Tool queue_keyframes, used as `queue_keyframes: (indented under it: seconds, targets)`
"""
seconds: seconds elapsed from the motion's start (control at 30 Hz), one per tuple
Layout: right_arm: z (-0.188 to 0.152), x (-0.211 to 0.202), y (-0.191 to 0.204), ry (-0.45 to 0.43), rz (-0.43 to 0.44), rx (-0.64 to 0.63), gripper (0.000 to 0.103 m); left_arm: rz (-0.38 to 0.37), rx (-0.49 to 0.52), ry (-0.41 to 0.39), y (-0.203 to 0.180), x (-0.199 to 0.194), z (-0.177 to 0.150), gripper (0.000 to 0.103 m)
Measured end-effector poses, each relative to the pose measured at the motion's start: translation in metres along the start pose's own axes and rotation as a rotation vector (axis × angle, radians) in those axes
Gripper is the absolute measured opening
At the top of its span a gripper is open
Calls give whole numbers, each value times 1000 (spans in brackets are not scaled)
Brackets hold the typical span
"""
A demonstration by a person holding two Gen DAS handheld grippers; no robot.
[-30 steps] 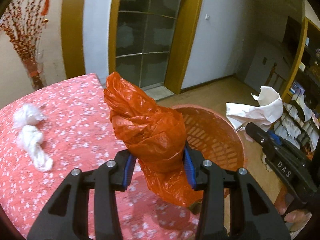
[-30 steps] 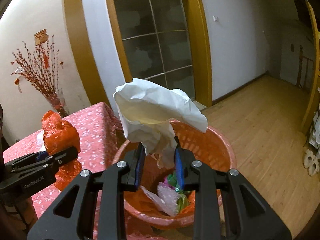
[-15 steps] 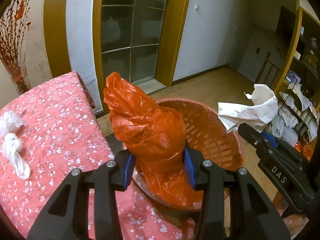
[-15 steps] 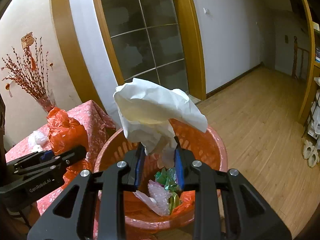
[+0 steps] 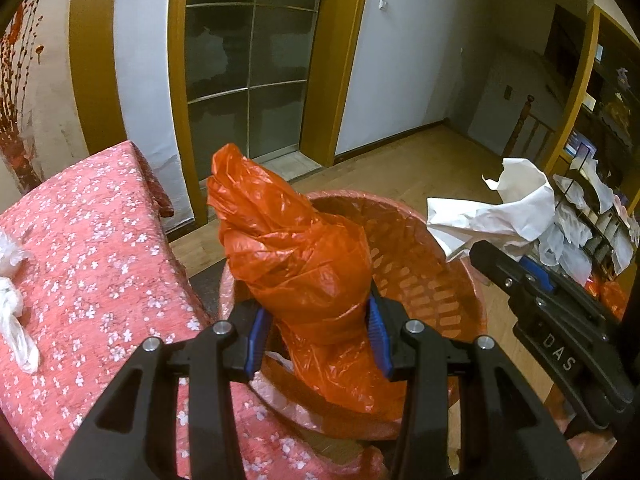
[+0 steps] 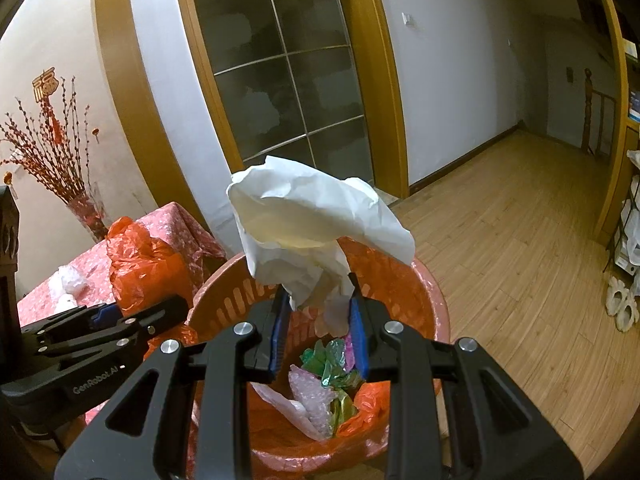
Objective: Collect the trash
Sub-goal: 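Open both tools to drop the orange bag and tissue into the basket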
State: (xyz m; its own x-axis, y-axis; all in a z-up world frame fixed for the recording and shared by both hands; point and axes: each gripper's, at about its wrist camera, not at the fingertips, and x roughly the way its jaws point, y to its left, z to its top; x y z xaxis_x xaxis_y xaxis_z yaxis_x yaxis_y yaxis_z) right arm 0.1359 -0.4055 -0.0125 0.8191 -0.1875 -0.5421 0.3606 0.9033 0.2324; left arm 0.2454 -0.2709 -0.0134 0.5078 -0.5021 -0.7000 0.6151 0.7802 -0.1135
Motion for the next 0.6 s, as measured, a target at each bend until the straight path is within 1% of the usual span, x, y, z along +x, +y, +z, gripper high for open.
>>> queue_keyframes:
  seconds: [0.07,0.2,0.23,0.3,0.37,0.43,0.6]
  targets:
    - [1,1,-1,1,1,1,28,-3,-1,7,0,4,0,43]
    - [3,3,-3,8,3,10,30,2,-6,20,1,9,0,50]
    - [3,4,-4,12,5,15,34,4,-8,23,2,10,0,51]
    - [3,6,-5,20,6,18,37,10,-12,27,4,13,-2,54]
    - [1,8,-5,30,8,20,37,15,-16,31,7,15,-3,57]
    - [1,9,-5,34,6,23,44,24,-19,34,11,16,-4,60]
    - [1,7,-7,30,7,36,53,54,-35,32,23,13,-7,69]
